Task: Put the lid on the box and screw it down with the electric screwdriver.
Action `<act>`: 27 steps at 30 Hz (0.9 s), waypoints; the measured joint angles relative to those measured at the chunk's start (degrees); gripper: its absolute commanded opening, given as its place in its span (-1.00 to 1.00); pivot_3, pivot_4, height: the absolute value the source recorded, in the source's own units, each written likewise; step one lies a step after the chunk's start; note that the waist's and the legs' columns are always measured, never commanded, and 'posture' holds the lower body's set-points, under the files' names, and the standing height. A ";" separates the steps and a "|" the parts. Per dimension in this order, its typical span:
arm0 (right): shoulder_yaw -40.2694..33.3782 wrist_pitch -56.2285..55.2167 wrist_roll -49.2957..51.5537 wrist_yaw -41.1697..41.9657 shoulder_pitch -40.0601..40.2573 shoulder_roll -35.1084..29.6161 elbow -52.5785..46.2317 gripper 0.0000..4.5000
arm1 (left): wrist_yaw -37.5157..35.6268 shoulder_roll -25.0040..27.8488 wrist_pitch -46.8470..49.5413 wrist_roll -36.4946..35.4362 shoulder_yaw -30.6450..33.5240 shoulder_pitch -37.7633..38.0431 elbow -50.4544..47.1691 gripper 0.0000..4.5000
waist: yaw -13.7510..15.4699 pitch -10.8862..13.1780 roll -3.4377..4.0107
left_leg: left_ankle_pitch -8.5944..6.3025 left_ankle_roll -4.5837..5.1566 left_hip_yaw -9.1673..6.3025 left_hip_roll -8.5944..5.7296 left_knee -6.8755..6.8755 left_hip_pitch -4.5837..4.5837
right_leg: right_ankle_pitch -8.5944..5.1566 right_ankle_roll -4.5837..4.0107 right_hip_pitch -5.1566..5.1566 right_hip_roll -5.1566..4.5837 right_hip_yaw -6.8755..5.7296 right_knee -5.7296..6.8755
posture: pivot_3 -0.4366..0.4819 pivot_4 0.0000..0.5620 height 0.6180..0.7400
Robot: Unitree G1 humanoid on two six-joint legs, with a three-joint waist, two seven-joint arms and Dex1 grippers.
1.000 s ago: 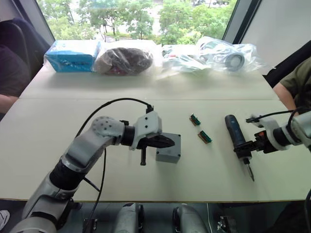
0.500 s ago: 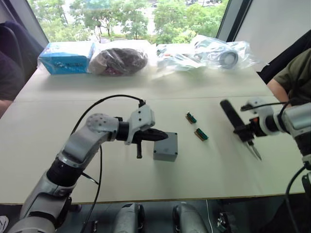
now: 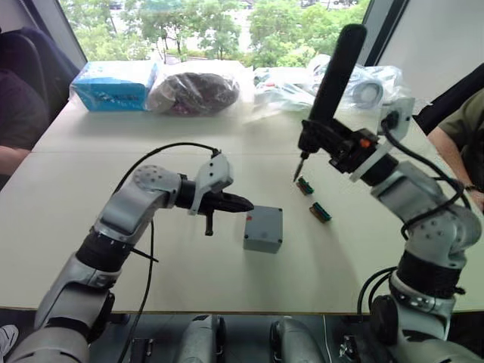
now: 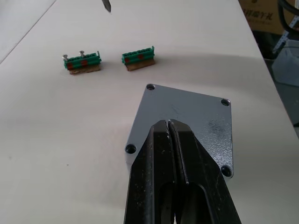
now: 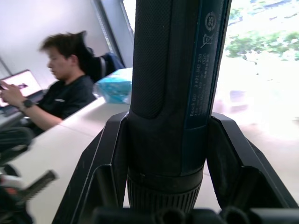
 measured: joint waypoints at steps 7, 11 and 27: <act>9.42 -5.44 -3.18 -1.15 10.20 1.88 -5.77 -0.20 | 0.28 -3.95 -3.43 5.03 -4.60 -1.10 5.02 -1.00 | -0.32 0.00 0.01 | 0.00 0.01 0.03 -0.03 -0.02 0.03 | -0.01 0.01 -0.05 0.07 0.03 0.03 | -0.05 -0.47 1.00; 12.33 -8.77 -5.28 -1.09 12.62 1.86 -5.77 -0.20 | 0.00 -4.55 -5.30 6.27 -5.22 -1.02 6.60 -1.00 | -0.23 0.00 0.00 | -0.01 0.02 0.01 0.02 -0.02 0.03 | -0.02 0.01 -0.04 0.08 0.03 0.02 | -0.05 -0.47 1.00; 15.72 -18.43 -11.28 -0.20 15.53 1.10 -2.45 -0.20 | 0.08 -5.15 -6.32 7.33 -5.20 -0.42 6.32 -1.00 | -0.17 0.00 0.00 | -0.01 0.02 -0.01 0.04 -0.01 0.06 | -0.01 0.01 0.01 0.07 0.02 0.01 | -0.05 -0.47 1.00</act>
